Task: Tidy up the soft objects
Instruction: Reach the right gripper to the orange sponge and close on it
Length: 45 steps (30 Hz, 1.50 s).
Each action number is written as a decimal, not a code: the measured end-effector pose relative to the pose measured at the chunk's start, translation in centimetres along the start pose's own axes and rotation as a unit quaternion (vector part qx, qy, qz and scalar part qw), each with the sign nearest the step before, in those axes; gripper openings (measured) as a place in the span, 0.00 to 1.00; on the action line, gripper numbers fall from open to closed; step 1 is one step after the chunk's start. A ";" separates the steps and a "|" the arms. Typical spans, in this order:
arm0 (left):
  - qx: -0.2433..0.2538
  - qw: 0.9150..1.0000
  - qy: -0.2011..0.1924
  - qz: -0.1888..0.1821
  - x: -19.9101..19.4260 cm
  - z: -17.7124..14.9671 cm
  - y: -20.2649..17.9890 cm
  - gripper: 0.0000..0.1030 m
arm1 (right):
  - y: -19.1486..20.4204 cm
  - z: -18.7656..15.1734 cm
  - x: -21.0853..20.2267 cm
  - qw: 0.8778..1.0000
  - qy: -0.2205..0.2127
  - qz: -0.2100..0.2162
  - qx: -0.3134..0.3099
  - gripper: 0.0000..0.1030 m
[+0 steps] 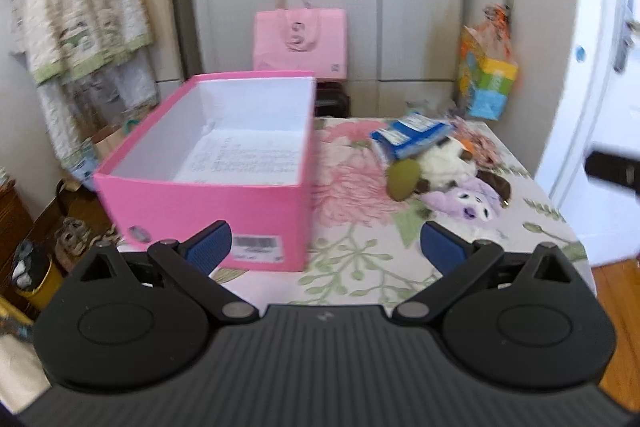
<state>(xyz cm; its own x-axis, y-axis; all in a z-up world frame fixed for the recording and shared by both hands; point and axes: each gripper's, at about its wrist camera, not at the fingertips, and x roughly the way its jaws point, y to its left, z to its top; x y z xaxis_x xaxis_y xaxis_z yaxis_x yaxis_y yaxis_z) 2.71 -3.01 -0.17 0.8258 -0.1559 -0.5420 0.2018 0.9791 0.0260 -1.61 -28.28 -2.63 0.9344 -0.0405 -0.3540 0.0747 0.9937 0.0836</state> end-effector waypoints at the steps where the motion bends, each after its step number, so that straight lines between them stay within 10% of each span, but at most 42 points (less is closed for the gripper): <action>1: 0.013 1.000 0.001 -0.006 0.5 -0.1 -0.6 0.99 | -0.4 0.1 0.4 1.000 -0.006 0.010 0.004 1.00; 18: 0.058 0.985 0.007 -0.161 10.5 -1.5 -8.8 1.00 | -5.9 1.4 11.1 0.993 0.047 0.104 -0.031 0.76; 27: 0.110 0.986 0.013 -0.127 12.5 -3.0 -10.5 0.94 | -8.3 1.3 18.4 0.990 0.064 0.120 -0.039 0.66; 32: 0.079 0.982 0.016 -0.168 12.9 -2.9 -9.4 0.64 | -8.4 1.6 22.8 0.988 0.074 0.128 -0.039 0.44; 37: 0.062 0.978 0.026 -0.197 13.4 -2.7 -8.8 0.50 | -8.0 1.2 26.1 0.984 0.099 0.141 -0.037 0.43; 45: 0.042 0.978 0.062 -0.195 14.1 -2.5 -8.4 0.62 | -8.0 0.5 28.3 0.973 0.137 0.183 -0.017 0.45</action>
<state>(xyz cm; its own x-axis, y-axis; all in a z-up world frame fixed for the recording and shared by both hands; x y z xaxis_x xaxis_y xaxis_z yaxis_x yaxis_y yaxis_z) 11.36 -13.14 -10.15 0.6080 -0.4940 -0.6216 0.5359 0.8330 -0.1378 24.46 -37.44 -12.84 0.7681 0.3417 -0.5415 -0.2618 0.9394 0.2215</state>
